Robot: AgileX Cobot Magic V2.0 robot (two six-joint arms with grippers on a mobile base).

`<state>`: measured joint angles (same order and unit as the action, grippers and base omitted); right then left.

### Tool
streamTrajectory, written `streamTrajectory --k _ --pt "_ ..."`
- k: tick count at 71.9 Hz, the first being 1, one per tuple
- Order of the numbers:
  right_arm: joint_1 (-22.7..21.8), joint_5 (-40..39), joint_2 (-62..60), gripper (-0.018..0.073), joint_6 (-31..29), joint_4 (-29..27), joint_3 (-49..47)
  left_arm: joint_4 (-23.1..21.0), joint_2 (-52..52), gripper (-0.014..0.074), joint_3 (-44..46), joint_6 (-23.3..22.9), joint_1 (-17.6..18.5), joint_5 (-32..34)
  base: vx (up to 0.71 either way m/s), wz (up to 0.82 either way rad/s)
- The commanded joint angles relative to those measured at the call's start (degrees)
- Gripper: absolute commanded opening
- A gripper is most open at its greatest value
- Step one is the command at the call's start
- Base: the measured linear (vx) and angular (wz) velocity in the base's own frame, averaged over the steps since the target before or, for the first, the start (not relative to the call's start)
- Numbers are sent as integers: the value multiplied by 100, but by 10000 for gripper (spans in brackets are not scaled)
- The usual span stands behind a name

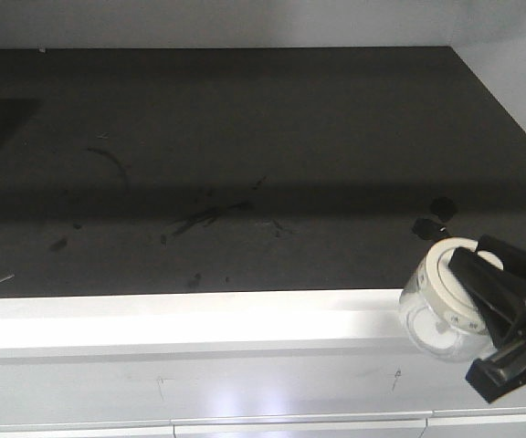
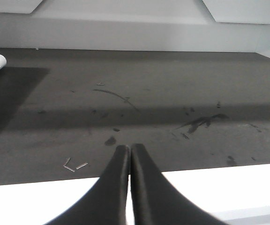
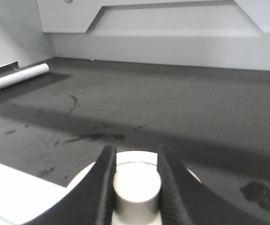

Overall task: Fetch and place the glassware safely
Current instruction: 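Lift the glass jar with the right gripper toward the robot, then hold the jar in the right gripper while driving across the room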

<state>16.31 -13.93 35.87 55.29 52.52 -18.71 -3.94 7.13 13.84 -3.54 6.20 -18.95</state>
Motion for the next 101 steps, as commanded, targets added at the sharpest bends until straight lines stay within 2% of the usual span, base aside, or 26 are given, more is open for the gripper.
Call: streamTrajectory --k 1,101 --pt "-6 -387 -55 -1 109 -76 -120 -55 63 -7 138 -49 46 457 0 0" --pt "-6 -121 -55 -1 27 -83 -120 -55 63 -7 138 -49 46 457 0 0"
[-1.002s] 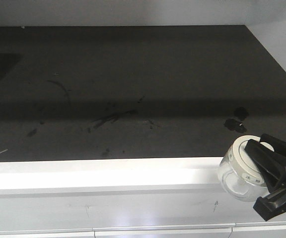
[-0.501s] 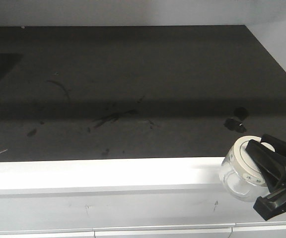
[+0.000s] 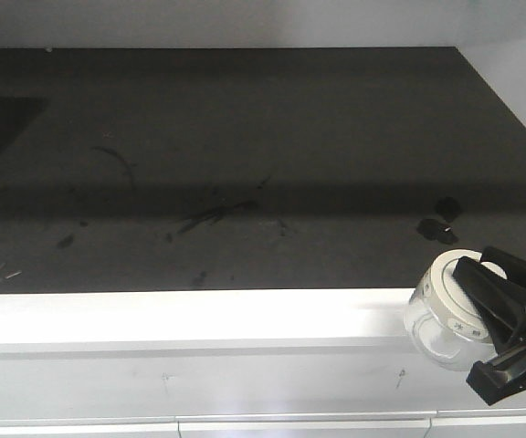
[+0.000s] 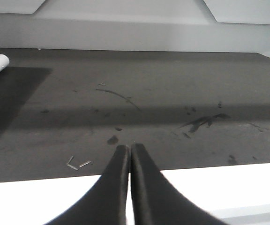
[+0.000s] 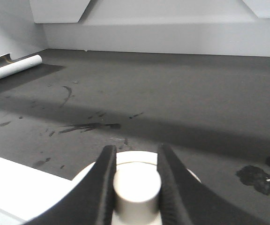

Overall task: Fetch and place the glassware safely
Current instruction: 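Hold the jar in the right gripper while driving across the room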

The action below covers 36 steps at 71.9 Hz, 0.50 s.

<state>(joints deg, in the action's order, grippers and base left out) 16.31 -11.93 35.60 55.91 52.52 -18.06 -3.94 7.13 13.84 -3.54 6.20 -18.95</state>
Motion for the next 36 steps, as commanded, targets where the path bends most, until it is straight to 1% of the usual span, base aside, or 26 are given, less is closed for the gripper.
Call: streamTrajectory --k 1,10,17,25,36 --pt "-6 -321 -28 -1 -35 -83 -185 -55 63 -7 138 -49 46 457 -2 9" --pt "-6 -321 -28 -1 -35 -83 -185 -55 63 -7 138 -49 46 457 -3 18" --pt "-6 -321 -28 -1 -35 -83 -185 -55 63 -7 138 -49 46 457 -5 40" --pt "-6 -321 -28 -1 -35 -83 -185 -55 63 -7 138 -49 46 457 -5 62" --pt "-6 -321 -28 -1 -35 -83 -185 -55 63 -7 138 -49 46 457 -6 79"
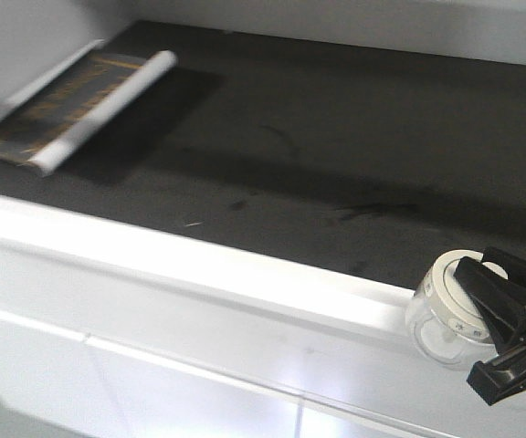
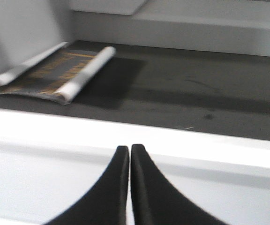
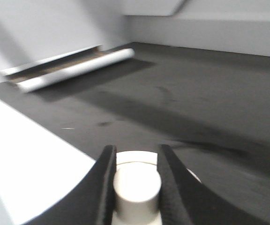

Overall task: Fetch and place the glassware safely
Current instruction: 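Hold the jar in the right gripper while driving across the room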

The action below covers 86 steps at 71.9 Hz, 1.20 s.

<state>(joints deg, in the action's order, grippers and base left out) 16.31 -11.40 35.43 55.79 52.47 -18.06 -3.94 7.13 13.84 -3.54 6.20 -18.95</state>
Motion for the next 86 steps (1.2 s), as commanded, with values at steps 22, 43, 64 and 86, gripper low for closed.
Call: streamTrajectory --k 22,43,64,86 --pt "-6 -373 -11 -1 -23 -78 -185 -55 63 -7 138 -49 46 457 -6 74" --pt "-6 -373 -11 -1 -23 -78 -185 -55 63 -7 138 -49 46 457 -2 58" --pt "-6 -373 -11 -1 -23 -78 -185 -55 63 -7 138 -49 46 457 1 59" --pt "-6 -373 -11 -1 -23 -78 -185 -55 63 -7 138 -49 46 457 4 83"
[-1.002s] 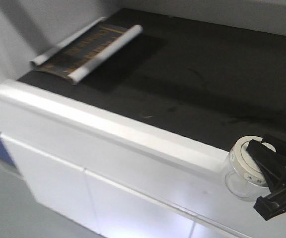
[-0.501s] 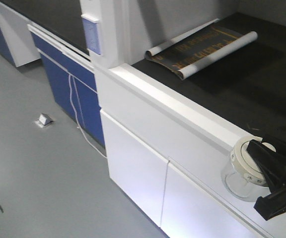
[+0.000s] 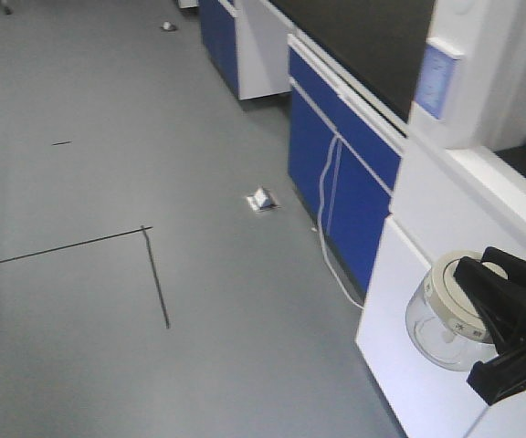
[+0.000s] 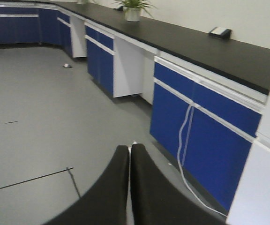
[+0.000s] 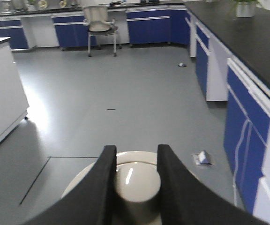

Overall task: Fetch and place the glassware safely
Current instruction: 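Hold the jar in the right gripper while driving across the room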

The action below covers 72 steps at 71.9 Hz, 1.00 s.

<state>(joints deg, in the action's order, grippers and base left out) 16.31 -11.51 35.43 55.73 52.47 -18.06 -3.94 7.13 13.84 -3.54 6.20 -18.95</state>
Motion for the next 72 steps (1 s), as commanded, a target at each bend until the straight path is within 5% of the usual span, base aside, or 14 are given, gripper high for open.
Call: streamTrajectory --k 1,32,72 --pt "-6 -357 -11 -1 -16 -78 -185 -55 63 -7 138 -49 46 457 4 83" --pt "-6 -298 -11 -1 -21 -78 -185 -55 63 -7 138 -49 46 457 8 56" --pt "-6 -298 -11 -1 -21 -78 -185 -55 63 -7 138 -49 46 457 22 8"
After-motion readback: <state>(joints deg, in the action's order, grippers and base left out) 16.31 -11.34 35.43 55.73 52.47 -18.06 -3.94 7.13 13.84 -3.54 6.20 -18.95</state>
